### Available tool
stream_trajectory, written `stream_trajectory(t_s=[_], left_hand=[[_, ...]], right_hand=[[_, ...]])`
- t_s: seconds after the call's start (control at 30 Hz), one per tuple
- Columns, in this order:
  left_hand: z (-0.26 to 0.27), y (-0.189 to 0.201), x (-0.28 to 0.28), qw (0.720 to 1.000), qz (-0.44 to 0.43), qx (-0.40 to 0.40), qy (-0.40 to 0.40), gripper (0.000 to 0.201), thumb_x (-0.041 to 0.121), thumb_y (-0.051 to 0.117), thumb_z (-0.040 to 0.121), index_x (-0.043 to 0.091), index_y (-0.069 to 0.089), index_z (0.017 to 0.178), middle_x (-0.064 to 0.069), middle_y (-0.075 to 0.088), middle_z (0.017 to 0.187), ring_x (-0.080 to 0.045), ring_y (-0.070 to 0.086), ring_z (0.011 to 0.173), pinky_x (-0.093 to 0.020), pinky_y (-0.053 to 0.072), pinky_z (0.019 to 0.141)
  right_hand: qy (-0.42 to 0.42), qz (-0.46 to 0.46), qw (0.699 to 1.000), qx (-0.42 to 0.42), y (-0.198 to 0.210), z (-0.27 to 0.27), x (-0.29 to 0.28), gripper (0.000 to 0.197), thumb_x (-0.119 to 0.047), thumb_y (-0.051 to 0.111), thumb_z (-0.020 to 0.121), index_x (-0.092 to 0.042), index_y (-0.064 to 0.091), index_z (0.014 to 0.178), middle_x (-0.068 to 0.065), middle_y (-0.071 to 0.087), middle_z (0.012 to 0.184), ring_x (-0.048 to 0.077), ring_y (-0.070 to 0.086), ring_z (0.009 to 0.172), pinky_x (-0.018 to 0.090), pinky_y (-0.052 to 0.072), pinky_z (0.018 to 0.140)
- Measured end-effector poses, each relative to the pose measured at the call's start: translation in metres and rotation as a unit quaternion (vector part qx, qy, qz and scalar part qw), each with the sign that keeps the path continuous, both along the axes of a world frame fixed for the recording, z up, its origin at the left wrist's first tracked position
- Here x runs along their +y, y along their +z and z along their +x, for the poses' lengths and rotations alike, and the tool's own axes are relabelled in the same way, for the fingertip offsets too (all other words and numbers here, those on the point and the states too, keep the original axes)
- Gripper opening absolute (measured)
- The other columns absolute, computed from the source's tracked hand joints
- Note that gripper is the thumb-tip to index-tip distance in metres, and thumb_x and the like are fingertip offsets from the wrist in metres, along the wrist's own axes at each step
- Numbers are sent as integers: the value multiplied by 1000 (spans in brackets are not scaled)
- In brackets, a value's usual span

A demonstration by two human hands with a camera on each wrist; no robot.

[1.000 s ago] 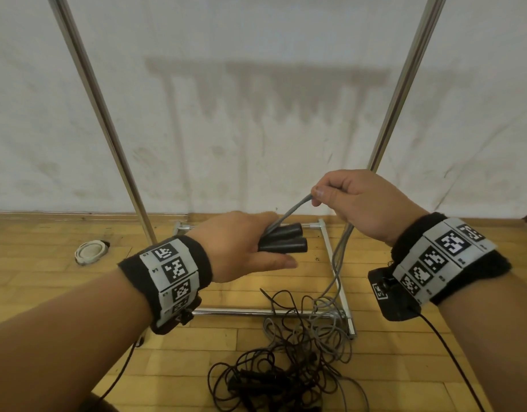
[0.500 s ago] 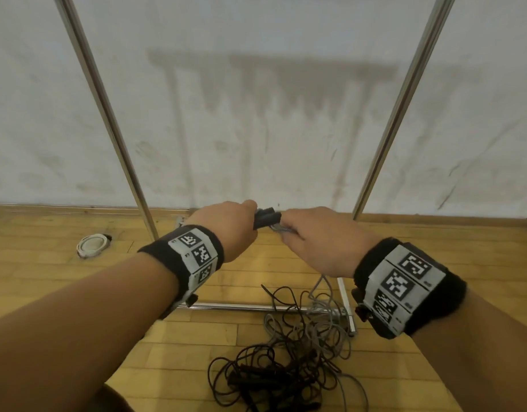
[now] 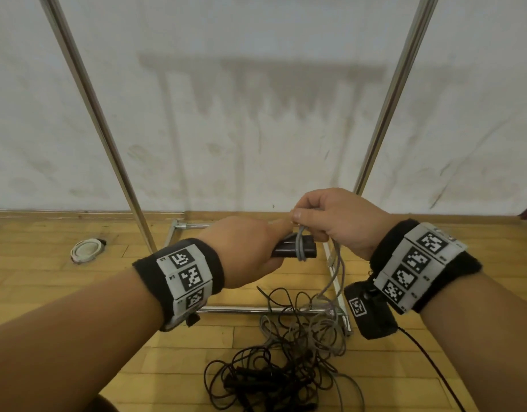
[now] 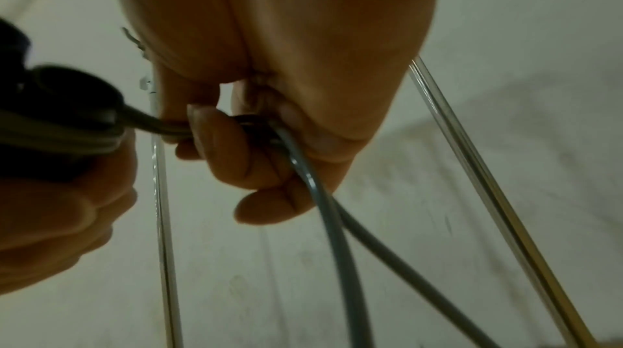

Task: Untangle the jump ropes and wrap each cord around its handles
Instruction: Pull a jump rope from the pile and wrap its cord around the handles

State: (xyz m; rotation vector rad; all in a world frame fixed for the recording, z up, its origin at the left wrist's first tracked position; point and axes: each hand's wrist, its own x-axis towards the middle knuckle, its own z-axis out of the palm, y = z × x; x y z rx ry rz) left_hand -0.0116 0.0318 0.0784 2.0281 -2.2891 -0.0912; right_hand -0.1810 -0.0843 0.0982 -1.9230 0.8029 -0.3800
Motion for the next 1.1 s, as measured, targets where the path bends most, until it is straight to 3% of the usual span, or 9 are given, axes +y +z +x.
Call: stream_trajectory(t_s=[0.07, 0.13, 0.3, 0.47, 0.6, 0.77, 0.9, 0.97, 1.1], left_hand=[[4, 4, 1, 999, -11, 42, 23, 33, 39, 56, 102, 42, 27, 85, 12, 53, 72, -2, 49, 59, -20, 27, 49], [9, 8, 0, 994, -27, 96, 52, 27, 38, 56, 102, 44, 37, 84, 10, 57, 72, -3, 52, 58, -21, 30, 49], [22, 7, -8, 973, -82, 180, 117, 27, 33, 57, 104, 36, 42, 81, 5, 59, 71, -7, 54, 57, -24, 32, 51], [54, 6, -23, 946, -115, 198, 230, 27, 28, 56, 103, 32, 44, 79, 4, 57, 73, -11, 53, 61, -27, 32, 52], [82, -3, -25, 944, -56, 153, 288, 19, 26, 54, 102, 27, 49, 84, -1, 60, 79, -16, 56, 67, -30, 35, 54], [65, -13, -25, 968, 22, 19, 250, 6, 28, 51, 106, 25, 49, 101, 4, 57, 81, -12, 54, 67, -30, 35, 54], [25, -25, -25, 978, 83, -61, 179, 10, 24, 47, 105, 30, 53, 111, 7, 59, 81, -11, 55, 64, -28, 35, 52], [10, -31, -23, 979, 119, -95, 136, 12, 24, 47, 106, 30, 53, 114, 7, 58, 79, -11, 53, 62, -27, 34, 51], [-2, -34, -16, 989, 94, -93, 62, 23, 32, 50, 107, 29, 49, 129, 9, 51, 76, -11, 48, 61, -28, 31, 50]], right_hand=[[-23, 62, 997, -51, -8, 4, 3, 23, -23, 62, 101, -2, 66, 93, 10, 53, 73, 11, 49, 57, 19, 44, 54], [-41, 121, 988, -92, -15, 11, 8, 28, -30, 57, 104, -4, 63, 98, 11, 48, 76, 18, 44, 63, 25, 44, 63], [-71, 189, 974, -101, -30, 24, 27, 39, -42, 44, 108, -11, 60, 90, -5, 40, 58, 13, 37, 50, 34, 47, 61], [-17, 41, 999, 25, -41, 23, 45, 44, -41, 34, 110, -11, 60, 92, -4, 45, 66, 14, 42, 55, 34, 46, 58], [97, -156, 967, 176, -32, 24, 59, 30, -36, 36, 110, -19, 60, 102, -4, 58, 81, 13, 51, 70, 28, 40, 60], [124, -259, 936, 205, 8, 21, 60, 32, -37, 38, 109, -21, 56, 87, -4, 54, 75, 12, 49, 64, 29, 33, 56], [157, -301, 916, 216, 26, 14, 51, 34, -36, 41, 107, -21, 60, 83, -3, 56, 75, 12, 52, 68, 31, 39, 61], [149, -296, 920, 212, 28, 10, 41, 33, -34, 45, 106, -19, 62, 82, -3, 56, 74, 11, 51, 68, 29, 36, 61], [102, -257, 946, 167, 27, -3, 15, 26, -37, 54, 103, -22, 72, 91, -6, 67, 82, 6, 61, 77, 31, 48, 71]])
